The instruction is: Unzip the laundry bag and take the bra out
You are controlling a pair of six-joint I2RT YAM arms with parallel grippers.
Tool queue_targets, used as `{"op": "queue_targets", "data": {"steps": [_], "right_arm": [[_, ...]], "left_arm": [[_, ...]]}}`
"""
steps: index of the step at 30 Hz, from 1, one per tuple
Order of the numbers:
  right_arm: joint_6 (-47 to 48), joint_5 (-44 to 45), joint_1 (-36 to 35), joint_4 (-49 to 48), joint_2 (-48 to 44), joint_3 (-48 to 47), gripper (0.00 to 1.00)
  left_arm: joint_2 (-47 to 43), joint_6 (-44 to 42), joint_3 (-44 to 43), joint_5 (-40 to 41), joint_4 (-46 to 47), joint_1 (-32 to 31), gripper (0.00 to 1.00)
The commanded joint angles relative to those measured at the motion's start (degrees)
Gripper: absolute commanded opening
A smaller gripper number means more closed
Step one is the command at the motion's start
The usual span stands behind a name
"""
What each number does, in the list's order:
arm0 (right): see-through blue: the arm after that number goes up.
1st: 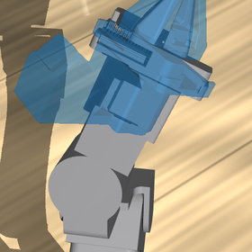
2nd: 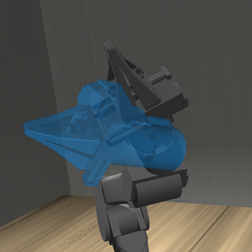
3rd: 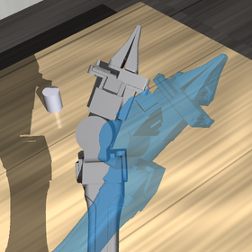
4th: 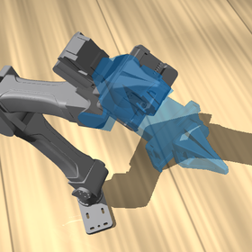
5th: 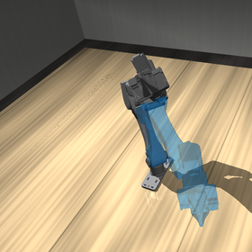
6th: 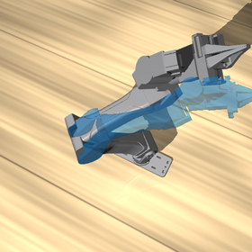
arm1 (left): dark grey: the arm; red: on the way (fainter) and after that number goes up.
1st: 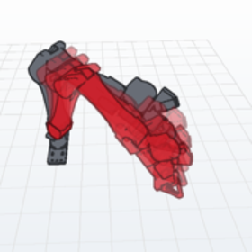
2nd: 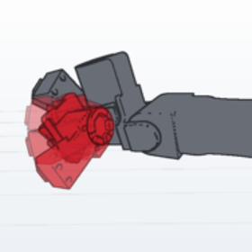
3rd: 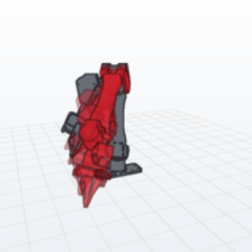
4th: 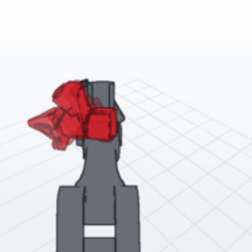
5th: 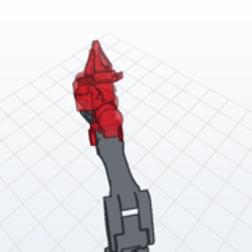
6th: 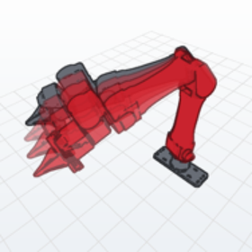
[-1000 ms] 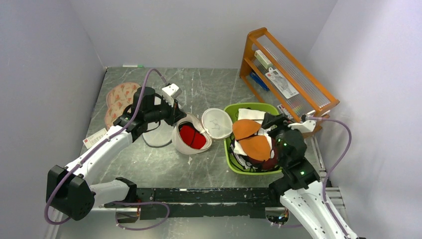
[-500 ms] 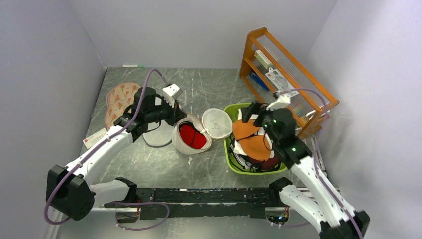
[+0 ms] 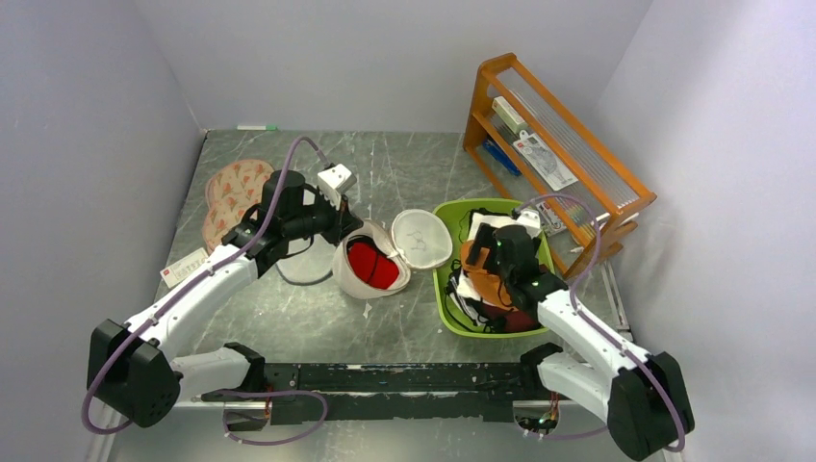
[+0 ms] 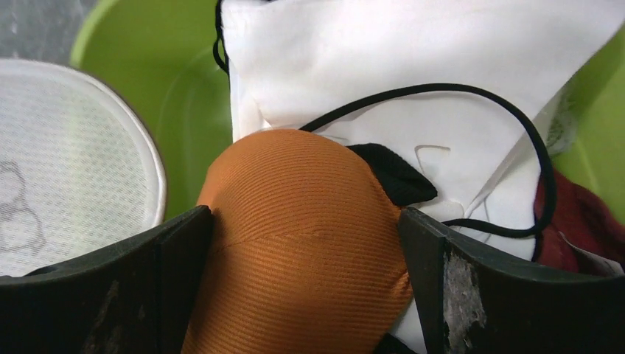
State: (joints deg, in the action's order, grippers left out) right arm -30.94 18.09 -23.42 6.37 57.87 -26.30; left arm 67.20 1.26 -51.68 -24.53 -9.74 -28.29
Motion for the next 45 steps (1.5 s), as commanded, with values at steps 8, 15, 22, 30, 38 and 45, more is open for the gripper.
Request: {"op": "queue_targets", "data": {"steps": [8,15,22,30,38,45], "right_arm": [[7.0,-2.4,0.8,4.0,-12.0,-8.6,0.99],[11.7,-18.0,0.7,1.9,-10.4,-12.6,1.00],[9.2,-47.7,-2.9,-12.0,-0.5,-12.4,0.92],[11.1,-30.6,-24.5,-11.9,16.8,-21.9,0.67],[2.7,-21.3,-28.1,-21.5,27.4,-24.0,0.40],[-6.1,-12.7,-31.4,-32.7,34.2,-22.2,0.40]], "left_arm": [[-2.4,-0.8,-0.8,2.1,0.1,-0.4,0.07],[-2.1,-0.8,-1.0,2.0,-0.2,-0.4,0.07],[-2.2,-0.8,-1.0,1.9,-0.1,-0.4,0.07],[-1.7,-0.9,-1.1,1.9,-0.3,-0.6,0.07],[-2.3,-0.9,-1.0,2.0,-0.1,-0.7,0.07],[-2.3,-0.6,-0.7,1.5,0.5,-0.7,0.07]]}}
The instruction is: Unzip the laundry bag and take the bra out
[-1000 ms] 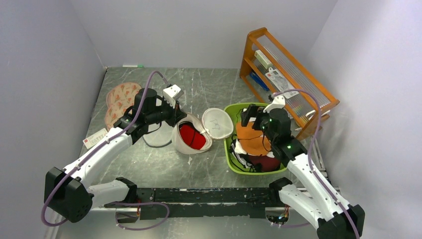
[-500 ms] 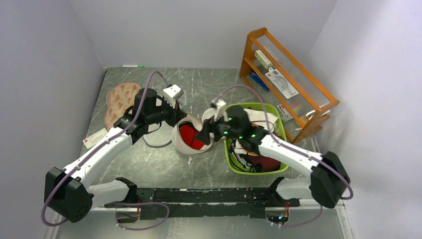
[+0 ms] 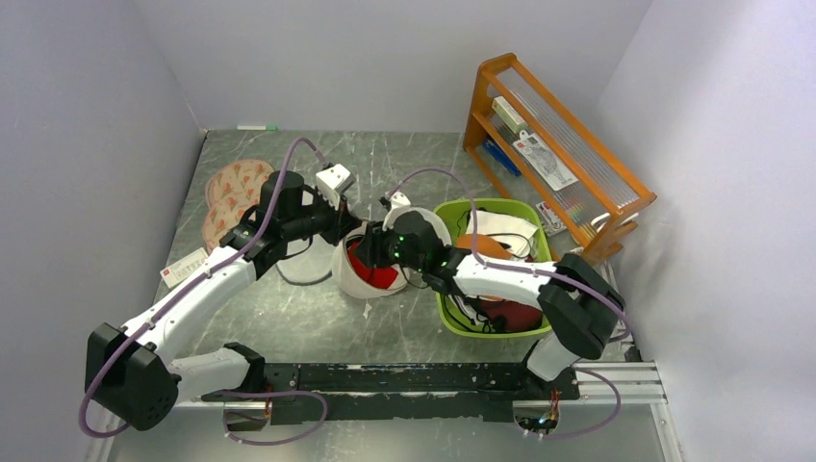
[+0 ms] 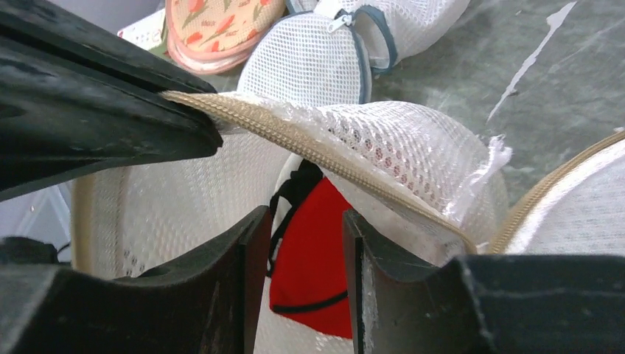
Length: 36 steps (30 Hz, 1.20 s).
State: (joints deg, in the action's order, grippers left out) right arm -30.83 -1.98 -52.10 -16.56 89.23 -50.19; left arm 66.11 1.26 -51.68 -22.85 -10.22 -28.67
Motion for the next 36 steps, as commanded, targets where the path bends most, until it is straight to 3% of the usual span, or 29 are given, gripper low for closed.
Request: {"op": "queue_targets", "data": {"steps": [1,4,11,16,23,29,36], "right_arm": [[-6.4,9.0,-3.9,-12.1,3.4,2.4,0.40],[-7.2,13.3,-6.4,-15.7,5.1,3.8,0.41],[-10.5,13.9,-6.6,-23.6,12.2,6.6,0.51],[-9.7,13.6,-6.5,-21.1,18.2,3.8,0.68],[-10.7,16.6,-6.5,-17.4,19.6,0.9,0.75],[-12.2,18.9,-6.4,-17.5,20.0,1.5,0.60],[-9.3,18.2,-6.3,-18.5,9.8,5.3,0.14]], "left_arm": [[-1.1,-0.5,-0.8,-0.4,0.9,-0.3,0.07],[-1.0,-0.3,-0.8,-0.8,1.0,-0.3,0.07],[-1.4,0.0,-0.7,-1.7,1.5,-0.3,0.07],[-0.9,0.5,-0.7,-2.5,1.8,-0.3,0.07],[-0.7,1.5,-0.4,-4.4,2.7,-0.3,0.07],[-0.6,1.5,-0.6,-4.1,2.3,-0.4,0.07],[-0.8,1.3,-0.7,-3.8,2.1,-0.3,0.07]]}}
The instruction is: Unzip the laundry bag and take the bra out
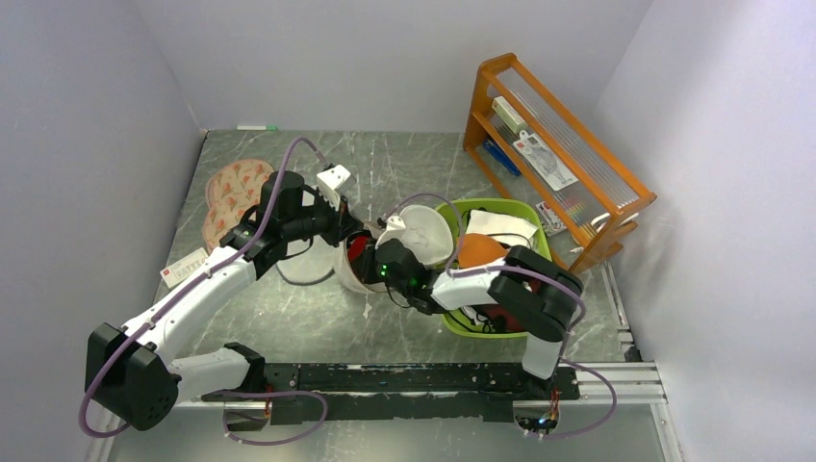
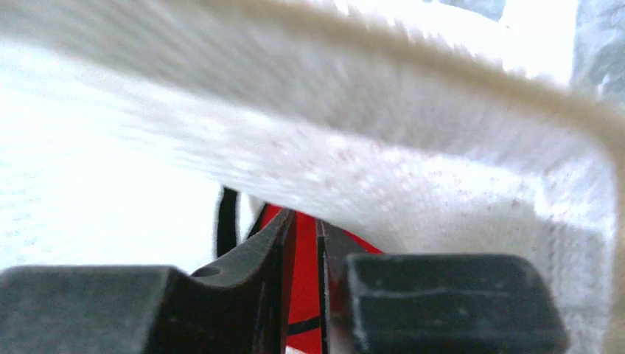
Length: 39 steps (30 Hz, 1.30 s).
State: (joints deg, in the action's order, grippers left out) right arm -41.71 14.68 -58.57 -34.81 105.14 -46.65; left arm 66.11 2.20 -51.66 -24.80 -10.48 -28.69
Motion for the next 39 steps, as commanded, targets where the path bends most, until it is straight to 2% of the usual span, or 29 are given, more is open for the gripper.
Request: {"op": "queue_targets", "data": {"steps": [1,4,11,17,18,21,22,26,34,39], "right_arm": [[2.2,1.4,0.1,-0.1,-7.5,2.1,0.09],[3.2,1.1,0.1,1.1,-11.0,3.3,0.00],[4.9,0.8,0.1,1.5,-18.7,7.7,0.00],[6.1,2.5,0.1,3.4,-19.7,8.5,0.00],[7.1,3.1,0.1,4.7,-19.2,7.8,0.02],[11.1,4.0,0.1,11.2,-17.3,4.3,0.25],[11.8,3.5,0.1,14.0,-16.4,2.4,0.28],[12.7,4.1,0.1,17.6,-15.0,-0.1,0.37],[16.3,14.0,0.1,22.9,-13.0,-3.5,0.51],[18.0,16.6,0.1,23.5,-12.9,-4.3,0.56]], "left_arm": [[-0.9,0.3,-0.6,-1.7,2.4,-0.3,0.07],[-1.0,0.1,-0.5,-1.2,2.5,-0.3,0.07],[-1.1,-0.2,-0.4,-0.6,2.3,-0.3,0.07],[-1.8,-0.8,0.1,-2.2,3.3,-0.3,0.07],[-2.0,-0.8,0.5,-2.1,3.7,-0.3,0.07],[-1.8,-0.8,0.7,-1.7,4.0,-0.3,0.07],[-1.5,-0.9,0.5,-1.8,3.6,-0.3,0.07],[-0.5,-1.0,0.0,-3.6,3.2,-0.3,0.07],[-1.7,-1.4,1.0,-6.8,5.3,-0.4,0.07],[-2.7,-1.7,1.7,-6.8,6.2,-0.7,0.07]]}}
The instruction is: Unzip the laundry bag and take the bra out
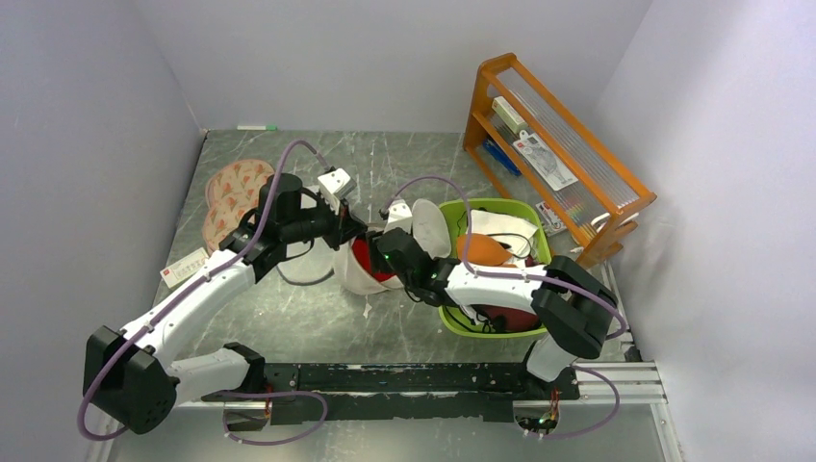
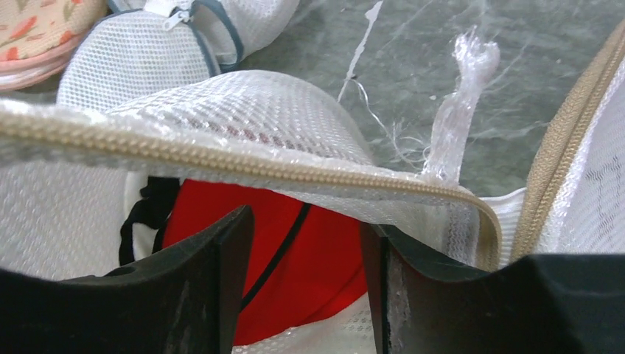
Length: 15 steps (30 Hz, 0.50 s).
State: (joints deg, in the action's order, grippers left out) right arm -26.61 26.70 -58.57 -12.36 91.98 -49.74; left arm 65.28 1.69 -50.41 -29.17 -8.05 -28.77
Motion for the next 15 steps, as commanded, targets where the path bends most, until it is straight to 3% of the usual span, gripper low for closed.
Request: {"op": "queue_targets", "data": {"steps": [1,15], "right_arm": [[3.5,4.1,0.1,0.1,0.2,-0.7,0.57],[3.1,5.5,1.4,-6.4,11.1,-2.2,0.73]], "left_arm": [[-1.8,-1.1,0.5,-2.3,3.7,-0.6,0.07],[-0.3,-1.2,-0.1,-1.2,2.6,-0.7,0.07]]}}
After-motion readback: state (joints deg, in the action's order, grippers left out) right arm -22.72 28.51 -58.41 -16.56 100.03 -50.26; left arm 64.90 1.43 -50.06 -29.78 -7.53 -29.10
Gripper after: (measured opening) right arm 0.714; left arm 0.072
